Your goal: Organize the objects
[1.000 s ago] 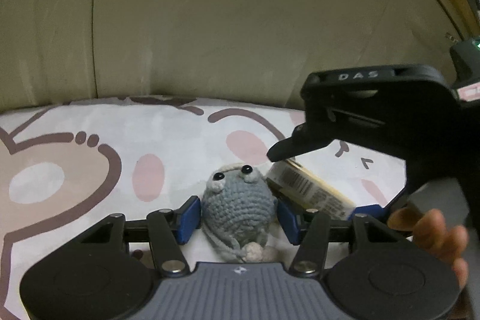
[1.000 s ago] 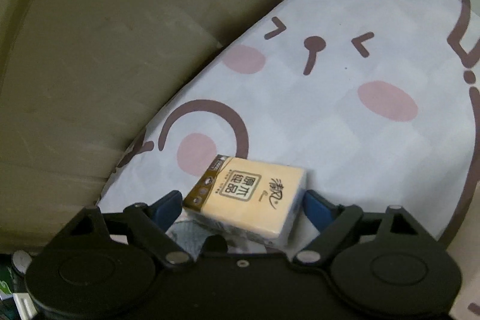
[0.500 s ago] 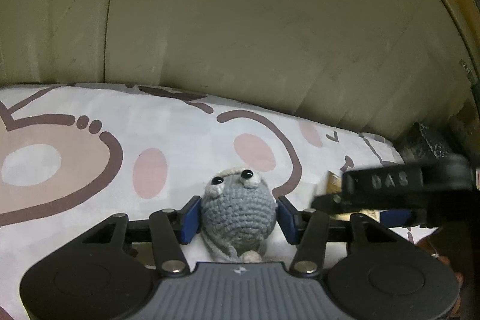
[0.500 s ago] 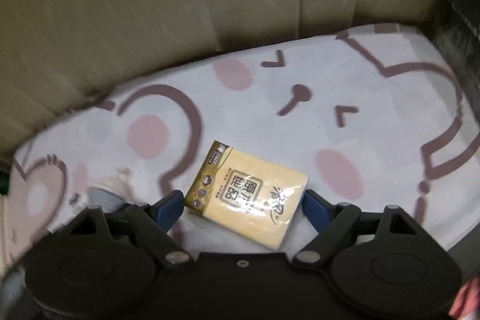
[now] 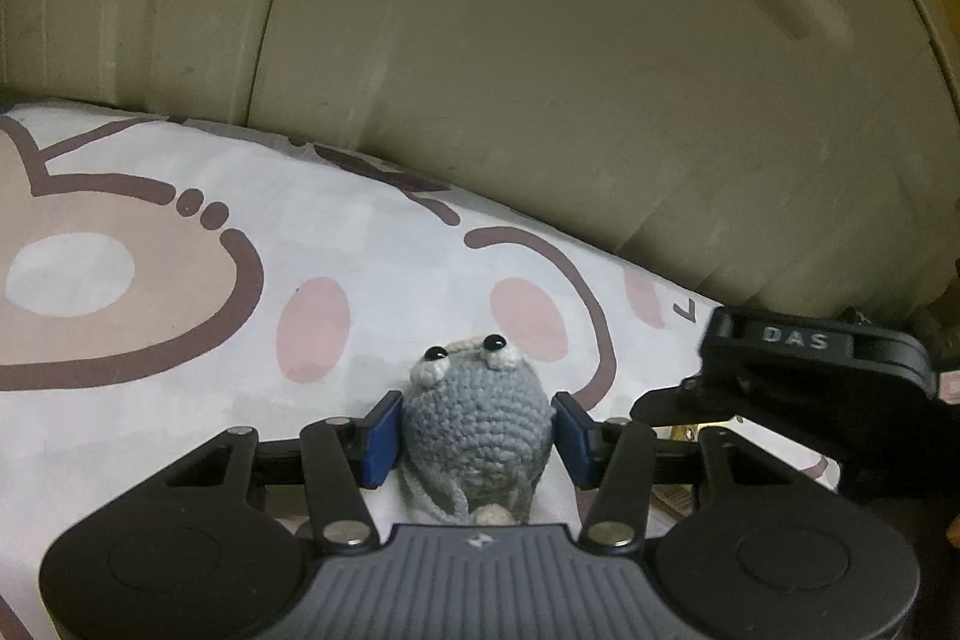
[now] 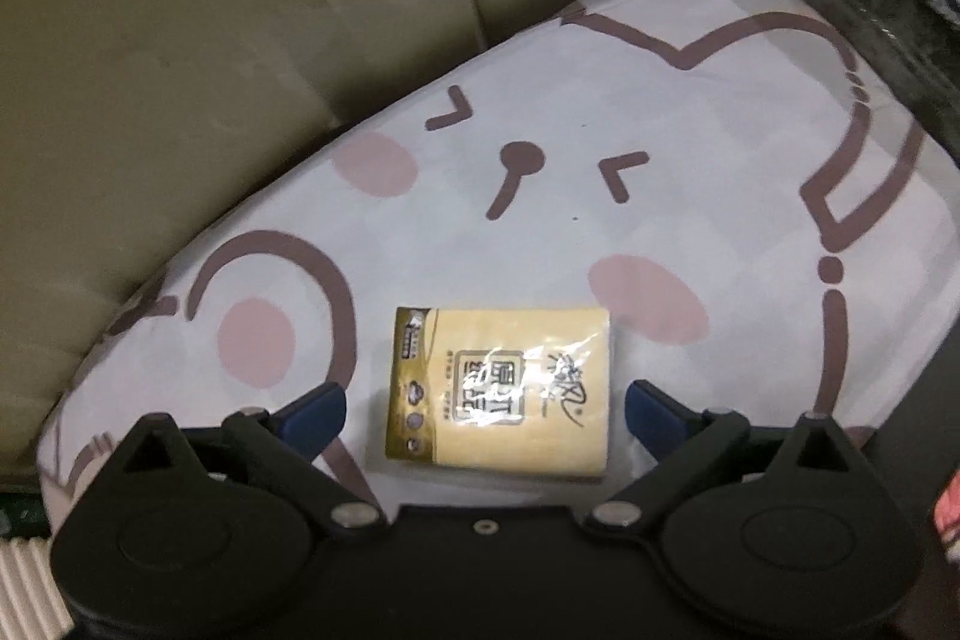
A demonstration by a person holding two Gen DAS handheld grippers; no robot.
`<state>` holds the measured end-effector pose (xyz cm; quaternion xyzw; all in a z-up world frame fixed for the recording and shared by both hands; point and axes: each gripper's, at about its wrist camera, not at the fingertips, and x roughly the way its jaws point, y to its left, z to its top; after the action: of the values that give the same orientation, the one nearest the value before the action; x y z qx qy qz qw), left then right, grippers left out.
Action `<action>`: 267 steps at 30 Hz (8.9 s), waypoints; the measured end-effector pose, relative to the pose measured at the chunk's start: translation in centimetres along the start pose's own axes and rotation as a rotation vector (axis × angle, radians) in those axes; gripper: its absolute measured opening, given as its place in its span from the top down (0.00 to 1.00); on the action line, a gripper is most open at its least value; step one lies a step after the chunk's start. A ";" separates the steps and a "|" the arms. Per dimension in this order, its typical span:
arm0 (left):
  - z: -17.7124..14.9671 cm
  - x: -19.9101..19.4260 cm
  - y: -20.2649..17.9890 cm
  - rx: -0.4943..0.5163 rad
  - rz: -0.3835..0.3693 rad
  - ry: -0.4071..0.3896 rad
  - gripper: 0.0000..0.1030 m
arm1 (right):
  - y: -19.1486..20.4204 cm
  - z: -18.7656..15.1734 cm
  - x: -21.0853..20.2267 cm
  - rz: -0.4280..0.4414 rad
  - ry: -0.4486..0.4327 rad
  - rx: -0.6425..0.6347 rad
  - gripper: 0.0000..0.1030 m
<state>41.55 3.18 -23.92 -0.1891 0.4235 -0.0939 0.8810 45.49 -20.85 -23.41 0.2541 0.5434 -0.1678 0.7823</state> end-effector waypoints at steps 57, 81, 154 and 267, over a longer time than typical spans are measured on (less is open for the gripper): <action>-2.1 -18.7 -7.3 0.172 0.083 -0.129 0.51 | -5.8 -7.5 -20.1 0.043 -0.343 -0.411 0.29; -5.5 -23.5 -12.1 0.237 0.078 -0.123 0.51 | -11.1 -11.1 -26.8 0.100 -0.463 -0.571 0.29; -15.3 -9.7 -22.8 0.205 -0.177 0.278 0.27 | -26.0 -4.9 -16.4 -0.063 -0.077 -0.435 0.24; -16.3 -33.0 -19.7 0.523 0.184 -0.021 0.00 | -25.8 -22.6 -36.8 -0.092 -0.517 -0.443 0.01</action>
<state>8.08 -8.11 -1.62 0.0829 0.3910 -0.1175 0.9091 1.28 -29.26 -0.83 0.0024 0.3611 -0.1399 0.9220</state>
